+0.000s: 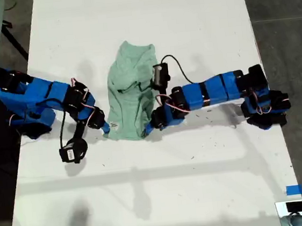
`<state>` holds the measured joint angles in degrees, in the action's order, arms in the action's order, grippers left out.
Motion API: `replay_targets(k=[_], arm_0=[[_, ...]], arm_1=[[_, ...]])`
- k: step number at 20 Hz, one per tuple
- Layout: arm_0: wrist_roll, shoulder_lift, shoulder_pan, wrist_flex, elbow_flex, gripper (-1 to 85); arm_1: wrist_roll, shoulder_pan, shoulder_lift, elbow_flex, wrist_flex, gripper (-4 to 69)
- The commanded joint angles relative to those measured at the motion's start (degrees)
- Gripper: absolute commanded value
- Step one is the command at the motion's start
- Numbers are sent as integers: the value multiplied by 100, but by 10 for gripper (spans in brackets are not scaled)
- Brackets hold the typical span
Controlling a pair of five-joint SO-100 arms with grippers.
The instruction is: Fold t-shirt
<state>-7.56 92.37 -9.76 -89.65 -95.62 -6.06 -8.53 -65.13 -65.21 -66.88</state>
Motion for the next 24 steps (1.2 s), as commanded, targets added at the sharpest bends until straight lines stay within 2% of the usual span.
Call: replay_targets(k=[1,6,9,18,24], arm_0=[[9,-132,264,615,-167,207],[0,-1125,413,1195,-97,209],[0,-1371,466,1292,18,210],[-62,-1151,501,1248,26,208],[-105,-1230,510,1301,18,207]], arm_1=[[-123,79,229,563,334,234],[-290,176,993,1230,413,245],[-343,193,1151,1433,413,247],[-448,70,378,1714,-431,287],[-483,264,958,1696,88,284]])
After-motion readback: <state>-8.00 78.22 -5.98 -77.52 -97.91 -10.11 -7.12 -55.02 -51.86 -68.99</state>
